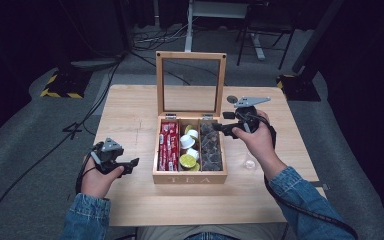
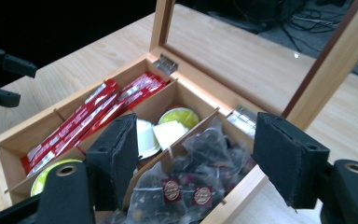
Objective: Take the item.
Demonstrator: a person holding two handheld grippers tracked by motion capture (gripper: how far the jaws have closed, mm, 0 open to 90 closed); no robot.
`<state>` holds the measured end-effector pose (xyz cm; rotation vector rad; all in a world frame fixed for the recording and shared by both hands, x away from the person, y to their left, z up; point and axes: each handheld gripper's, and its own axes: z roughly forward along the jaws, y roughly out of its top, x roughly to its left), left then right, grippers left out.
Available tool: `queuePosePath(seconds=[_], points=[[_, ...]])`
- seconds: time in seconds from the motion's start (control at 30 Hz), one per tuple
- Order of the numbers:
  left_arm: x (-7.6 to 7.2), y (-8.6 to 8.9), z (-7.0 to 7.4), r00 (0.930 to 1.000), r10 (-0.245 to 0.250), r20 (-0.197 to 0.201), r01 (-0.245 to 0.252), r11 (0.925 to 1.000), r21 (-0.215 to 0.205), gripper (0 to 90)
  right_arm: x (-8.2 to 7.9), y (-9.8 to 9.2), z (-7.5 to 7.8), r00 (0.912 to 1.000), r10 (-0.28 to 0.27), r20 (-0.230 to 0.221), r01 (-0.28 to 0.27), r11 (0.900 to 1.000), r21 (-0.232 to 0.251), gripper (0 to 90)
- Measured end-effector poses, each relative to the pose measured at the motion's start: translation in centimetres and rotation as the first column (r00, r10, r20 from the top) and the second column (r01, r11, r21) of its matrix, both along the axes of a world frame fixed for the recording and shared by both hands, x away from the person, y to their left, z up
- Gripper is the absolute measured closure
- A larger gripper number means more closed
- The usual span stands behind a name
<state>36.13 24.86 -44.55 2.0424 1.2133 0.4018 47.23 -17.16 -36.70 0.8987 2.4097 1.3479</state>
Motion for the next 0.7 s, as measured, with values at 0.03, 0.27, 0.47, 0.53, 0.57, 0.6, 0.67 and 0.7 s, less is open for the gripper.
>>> queuePosePath(seconds=[0.03, 0.27, 0.47, 0.53, 0.57, 0.6, 0.67, 0.7], points=[[0.0, 0.0, -0.3, 1.0000, 0.001, -0.010, -0.001, 1.0000, 0.008, 28.7, -0.1, 0.1, -0.2, 1.0000, 0.006, -0.003, -0.006, 1.000, -0.003, 31.6], [0.1, 0.2, -1.3, 0.9986, 0.006, -0.053, -0.005, 0.9999, 0.013, 28.2, -0.5, 0.8, -1.6, 0.9995, 0.026, -0.020, -0.026, 0.999, -0.040, 32.6], [0.2, -0.1, -1.9, 0.9956, 0.006, -0.093, 0.001, 0.9971, 0.076, 27.9, -0.7, 1.7, -3.0, 0.9973, 0.052, -0.052, -0.056, 0.996, -0.066, 33.9], [0.2, -0.2, -2.1, 0.9946, 0.003, -0.104, 0.006, 0.9960, 0.089, 27.9, -0.8, 1.9, -3.5, 0.9959, 0.061, -0.066, -0.066, 0.995, -0.075, 35.2], [0.2, -0.2, -2.2, 0.9943, 0.000, -0.107, 0.011, 0.9952, 0.098, 28.1, -0.8, 2.0, -3.7, 0.9952, 0.064, -0.074, -0.070, 0.994, -0.080, 35.5], [0.2, -0.2, -2.3, 0.9938, 0.001, -0.111, 0.010, 0.9950, 0.099, 28.3, -0.8, 2.1, -4.0, 0.9946, 0.067, -0.079, -0.074, 0.994, -0.086, 35.9], [0.2, -0.3, -2.3, 0.9936, 0.001, -0.113, 0.011, 0.9948, 0.102, 28.3, -0.9, 2.3, -4.4, 0.9932, 0.074, -0.090, -0.082, 0.992, -0.096, 37.2], [0.2, -0.3, -2.3, 0.9935, 0.001, -0.114, 0.011, 0.9947, 0.102, 28.3, -0.9, 2.5, -4.6, 0.9923, 0.077, -0.096, -0.087, 0.991, -0.102, 37.5]])
